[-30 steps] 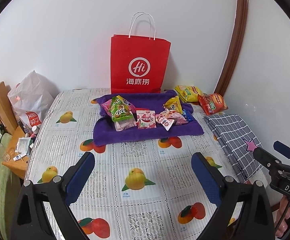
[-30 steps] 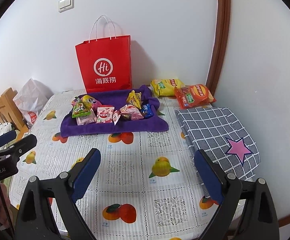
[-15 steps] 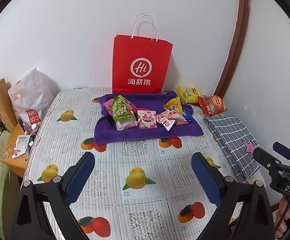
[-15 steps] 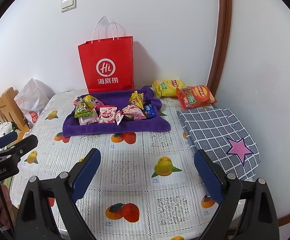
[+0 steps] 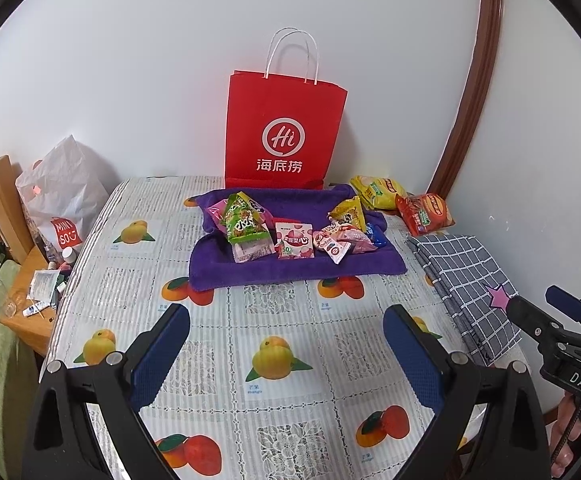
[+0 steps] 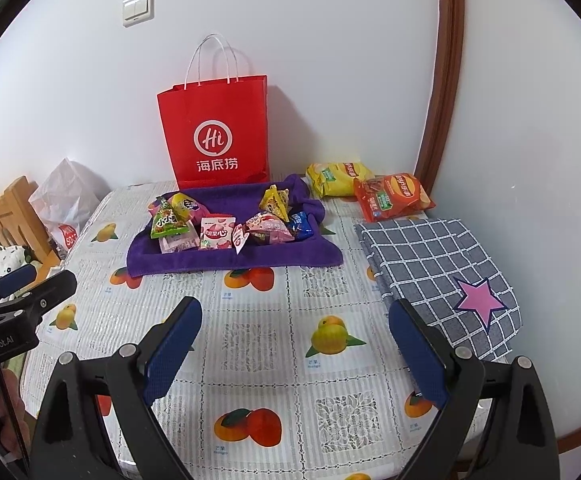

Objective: Organize snacks

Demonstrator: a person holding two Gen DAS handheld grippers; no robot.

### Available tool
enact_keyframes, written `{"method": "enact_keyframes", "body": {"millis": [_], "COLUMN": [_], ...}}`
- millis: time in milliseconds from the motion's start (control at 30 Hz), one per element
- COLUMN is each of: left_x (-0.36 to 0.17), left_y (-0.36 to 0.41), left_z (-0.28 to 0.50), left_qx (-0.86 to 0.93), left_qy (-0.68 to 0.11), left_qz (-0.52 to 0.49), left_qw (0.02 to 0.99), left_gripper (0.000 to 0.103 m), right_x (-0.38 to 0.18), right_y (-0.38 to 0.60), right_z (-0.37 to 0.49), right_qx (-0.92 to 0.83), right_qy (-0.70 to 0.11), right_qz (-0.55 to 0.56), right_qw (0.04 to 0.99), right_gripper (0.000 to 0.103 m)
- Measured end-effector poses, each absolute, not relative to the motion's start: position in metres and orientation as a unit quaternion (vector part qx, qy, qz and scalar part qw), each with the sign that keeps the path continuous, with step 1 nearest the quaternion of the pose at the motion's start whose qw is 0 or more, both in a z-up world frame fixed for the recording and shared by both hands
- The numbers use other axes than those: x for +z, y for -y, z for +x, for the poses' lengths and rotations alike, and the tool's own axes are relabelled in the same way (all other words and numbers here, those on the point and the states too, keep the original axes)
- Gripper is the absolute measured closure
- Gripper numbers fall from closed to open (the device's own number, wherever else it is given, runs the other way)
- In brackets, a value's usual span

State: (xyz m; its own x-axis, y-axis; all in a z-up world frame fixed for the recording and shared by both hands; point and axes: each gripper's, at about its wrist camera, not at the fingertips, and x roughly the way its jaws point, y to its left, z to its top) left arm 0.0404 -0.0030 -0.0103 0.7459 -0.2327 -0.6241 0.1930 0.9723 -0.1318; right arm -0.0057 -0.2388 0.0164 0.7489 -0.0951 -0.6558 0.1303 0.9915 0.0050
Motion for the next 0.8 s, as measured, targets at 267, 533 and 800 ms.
{"method": "enact_keyframes", "body": {"millis": [267,533,800], "left_x": [-0.01,-0.0089,-0.0076], "left_y": [0.0023,0.0026,0.0037], "left_z": [0.0409,0.0389,0.0373], "left_qx": [-0.112,-0.113,-0.113], "left_qy": [-0.338,-0.335,-0.335], "left_qz": [-0.029,-0.029,-0.029], "left_qw": [0.934,0.935,0.935], "left_gripper": [0.005,0.005,0.005], "right_x": [0.0162,0.0188,0.0194], "right_y": [0.2393,0.2399,0.2403], "right_z": [-0.0058,-0.008,-0.0087], "right_qx": [-0.06,-0.059,-0.059], "right_qy": [-0.35,-0.346,-0.345], "right_qz": [0.025,0.028,0.029], "right_qw": [0.934,0.936,0.936], "right_gripper": [0.009,0.009,0.009]}}
